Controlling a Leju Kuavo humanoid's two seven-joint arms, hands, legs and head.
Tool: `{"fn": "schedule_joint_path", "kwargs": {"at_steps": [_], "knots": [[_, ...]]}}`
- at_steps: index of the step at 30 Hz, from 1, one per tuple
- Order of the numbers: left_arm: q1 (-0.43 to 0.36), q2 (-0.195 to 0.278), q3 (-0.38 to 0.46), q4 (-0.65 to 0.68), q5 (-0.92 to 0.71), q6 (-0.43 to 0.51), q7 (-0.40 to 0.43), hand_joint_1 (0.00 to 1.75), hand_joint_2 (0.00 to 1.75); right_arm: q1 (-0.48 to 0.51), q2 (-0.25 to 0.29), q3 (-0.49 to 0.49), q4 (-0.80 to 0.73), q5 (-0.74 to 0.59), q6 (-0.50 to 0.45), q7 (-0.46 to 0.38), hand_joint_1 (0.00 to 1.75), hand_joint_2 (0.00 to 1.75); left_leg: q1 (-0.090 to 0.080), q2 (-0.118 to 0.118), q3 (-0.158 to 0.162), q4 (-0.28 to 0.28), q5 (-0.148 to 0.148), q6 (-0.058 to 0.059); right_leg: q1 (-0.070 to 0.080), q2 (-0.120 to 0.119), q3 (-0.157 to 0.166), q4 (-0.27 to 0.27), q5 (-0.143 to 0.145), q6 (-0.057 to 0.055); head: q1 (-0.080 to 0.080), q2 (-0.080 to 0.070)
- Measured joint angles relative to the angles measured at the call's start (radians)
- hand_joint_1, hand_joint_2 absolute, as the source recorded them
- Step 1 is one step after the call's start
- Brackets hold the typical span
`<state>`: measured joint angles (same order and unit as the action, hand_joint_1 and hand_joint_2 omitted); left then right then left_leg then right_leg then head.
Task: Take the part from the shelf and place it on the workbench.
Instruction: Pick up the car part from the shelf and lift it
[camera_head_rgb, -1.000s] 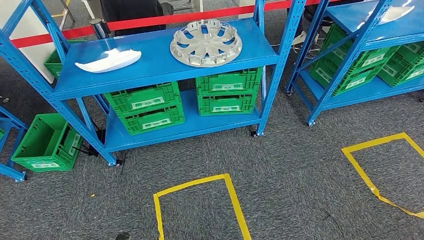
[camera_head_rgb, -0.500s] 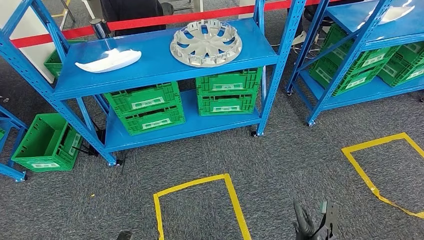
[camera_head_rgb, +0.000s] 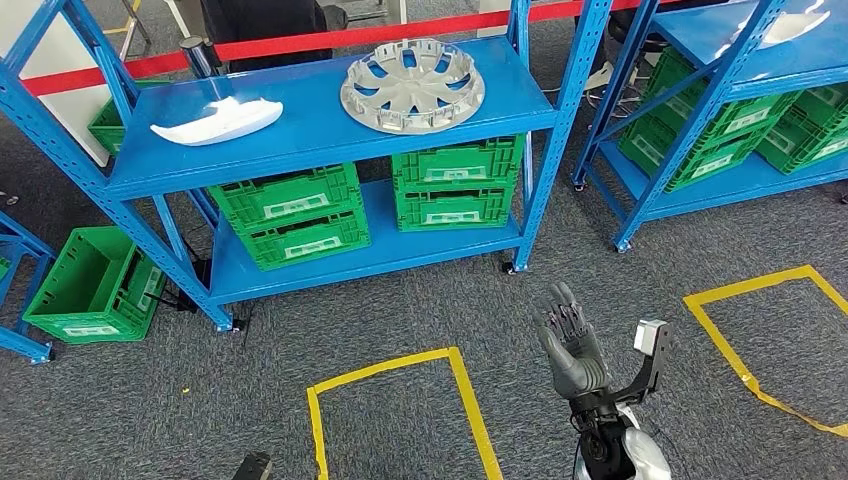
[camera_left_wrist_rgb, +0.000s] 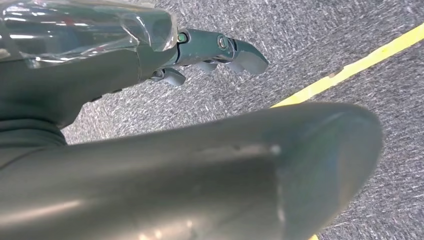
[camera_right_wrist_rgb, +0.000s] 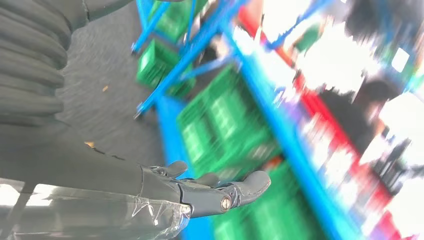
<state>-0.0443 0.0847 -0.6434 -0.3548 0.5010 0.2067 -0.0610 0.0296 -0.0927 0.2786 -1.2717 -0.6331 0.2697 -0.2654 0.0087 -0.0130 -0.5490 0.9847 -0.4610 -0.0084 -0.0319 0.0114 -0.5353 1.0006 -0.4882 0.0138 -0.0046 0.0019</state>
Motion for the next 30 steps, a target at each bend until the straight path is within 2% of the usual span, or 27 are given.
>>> {"fn": "schedule_joint_path", "kwargs": {"at_steps": [6, 10, 12, 14, 15, 17, 18, 19, 20, 21, 22, 23, 24, 26, 28, 29, 30], "knots": [[-0.006, 0.014, -0.023, 0.000, 0.011, -0.001, -0.016, 0.00, 0.00, -0.035, 0.000, 0.080, -0.167, -0.006, 0.156, -0.029, 0.00, 1.75, -0.003, 0.000, -0.003, 0.006, -0.002, 0.004, -0.004, 0.000, -0.001, 0.000, 0.002, 0.004, 0.000, 0.000], [-0.007, 0.023, -0.031, 0.000, 0.021, 0.001, -0.029, 0.00, 0.00, -0.057, -0.001, 0.127, -0.260, -0.009, 0.249, -0.044, 0.00, 0.00, -0.005, 0.000, -0.010, 0.015, -0.006, 0.015, -0.006, 0.000, -0.002, -0.002, 0.004, 0.013, 0.000, 0.000], [-0.009, 0.029, -0.037, -0.003, 0.027, 0.003, -0.036, 0.00, 0.00, -0.072, -0.004, 0.158, -0.316, -0.011, 0.296, -0.051, 0.00, 0.00, -0.004, 0.003, -0.004, 0.002, 0.002, 0.029, -0.006, 0.001, -0.001, -0.007, 0.006, 0.022, 0.000, 0.000], [-0.012, 0.033, -0.043, -0.007, 0.033, 0.006, -0.043, 0.00, 0.00, -0.087, -0.011, 0.188, -0.365, -0.011, 0.341, -0.058, 0.00, 0.00, 0.000, 0.007, 0.011, -0.025, 0.017, 0.045, -0.002, -0.001, -0.019, 0.028, -0.012, 0.020, 0.002, 0.000], [-0.015, 0.034, -0.046, -0.009, 0.036, 0.008, -0.045, 0.00, 0.00, -0.093, -0.016, 0.202, -0.384, -0.009, 0.360, -0.059, 0.00, 0.00, 0.002, 0.009, 0.018, -0.035, 0.022, 0.051, -0.001, -0.002, -0.045, 0.081, -0.035, 0.014, 0.002, 0.000], [-0.018, 0.035, -0.051, -0.012, 0.040, 0.012, -0.048, 0.00, 0.00, -0.102, -0.027, 0.226, -0.414, -0.003, 0.386, -0.054, 0.00, 0.00, -0.001, 0.010, 0.018, -0.037, 0.024, 0.054, 0.001, -0.003, -0.118, 0.221, -0.085, 0.006, 0.002, 0.000], [-0.019, 0.035, -0.052, -0.012, 0.041, 0.014, -0.048, 0.00, 0.00, -0.103, -0.032, 0.236, -0.425, 0.000, 0.389, -0.048, 0.00, 0.00, -0.003, 0.010, 0.018, -0.037, 0.024, 0.054, 0.001, -0.003, -0.147, 0.270, -0.096, 0.008, 0.002, 0.000], [-0.019, 0.035, -0.052, -0.012, 0.041, 0.015, -0.049, 0.00, 0.00, -0.103, -0.037, 0.244, -0.433, 0.002, 0.388, -0.040, 0.00, 0.00, -0.003, 0.010, 0.018, -0.036, 0.023, 0.053, 0.000, -0.003, -0.157, 0.281, -0.091, 0.014, 0.002, 0.000], [-0.019, 0.035, -0.052, -0.013, 0.041, 0.017, -0.050, 0.00, 0.00, -0.103, -0.042, 0.250, -0.440, 0.003, 0.383, -0.032, 0.00, 0.00, -0.003, 0.009, 0.019, -0.033, 0.021, 0.051, -0.001, -0.004, -0.144, 0.245, -0.068, 0.023, 0.003, 0.000], [-0.019, 0.035, -0.053, -0.015, 0.041, 0.018, -0.051, 0.00, 0.00, -0.104, -0.047, 0.255, -0.447, 0.004, 0.377, -0.025, 0.00, 0.00, -0.003, 0.008, 0.019, -0.029, 0.018, 0.047, -0.002, -0.006, -0.115, 0.174, -0.034, 0.032, 0.003, 0.000], [-0.019, 0.036, -0.053, -0.016, 0.041, 0.020, -0.051, 0.00, 0.00, -0.106, -0.051, 0.259, -0.453, 0.004, 0.372, -0.020, 0.00, 0.00, -0.004, 0.007, 0.017, -0.021, 0.013, 0.041, -0.002, -0.008, -0.083, 0.101, -0.004, 0.036, 0.003, 0.000], [-0.019, 0.037, -0.053, -0.018, 0.042, 0.022, -0.052, 0.00, 0.00, -0.107, -0.054, 0.264, -0.459, 0.004, 0.369, -0.017, 0.00, 0.00, -0.005, 0.006, 0.014, -0.012, 0.007, 0.035, -0.002, -0.009, -0.057, 0.043, 0.019, 0.035, 0.002, 0.000], [-0.019, 0.039, -0.053, -0.019, 0.042, 0.023, -0.052, 0.00, 0.00, -0.108, -0.057, 0.267, -0.464, 0.004, 0.368, -0.015, 0.00, 0.00, -0.007, 0.006, 0.010, -0.005, 0.002, 0.030, -0.001, -0.010, -0.044, 0.013, 0.030, 0.030, 0.002, 0.000], [-0.019, 0.041, -0.054, -0.020, 0.042, 0.025, -0.053, 0.00, 0.00, -0.108, -0.061, 0.272, -0.472, 0.001, 0.365, -0.012, 0.00, 0.00, -0.007, 0.006, 0.004, 0.002, -0.003, 0.022, 0.002, -0.007, -0.043, 0.008, 0.033, 0.015, 0.002, 0.000], [-0.018, 0.044, -0.055, -0.020, 0.043, 0.025, -0.053, 0.00, 0.00, -0.109, -0.062, 0.276, -0.478, -0.006, 0.355, -0.002, 0.00, 0.00, -0.002, 0.007, -0.002, 0.014, -0.014, 0.016, 0.000, -0.006, -0.043, 0.007, 0.034, 0.005, 0.001, 0.000], [-0.018, 0.045, -0.055, -0.020, 0.044, 0.026, -0.053, 0.00, 0.00, -0.110, -0.063, 0.279, -0.481, -0.011, 0.345, 0.007, 0.00, 0.00, 0.001, 0.007, -0.014, 0.041, -0.032, 0.011, -0.003, -0.006, -0.042, 0.006, 0.035, 0.001, 0.001, 0.000], [-0.017, 0.046, -0.055, -0.020, 0.046, 0.026, -0.052, 0.00, 0.00, -0.111, -0.063, 0.281, -0.483, -0.017, 0.330, 0.020, 0.00, 0.00, 0.003, 0.008, -0.037, 0.089, -0.059, 0.005, -0.004, -0.006, -0.041, 0.006, 0.035, -0.002, 0.000, 0.000]]}}
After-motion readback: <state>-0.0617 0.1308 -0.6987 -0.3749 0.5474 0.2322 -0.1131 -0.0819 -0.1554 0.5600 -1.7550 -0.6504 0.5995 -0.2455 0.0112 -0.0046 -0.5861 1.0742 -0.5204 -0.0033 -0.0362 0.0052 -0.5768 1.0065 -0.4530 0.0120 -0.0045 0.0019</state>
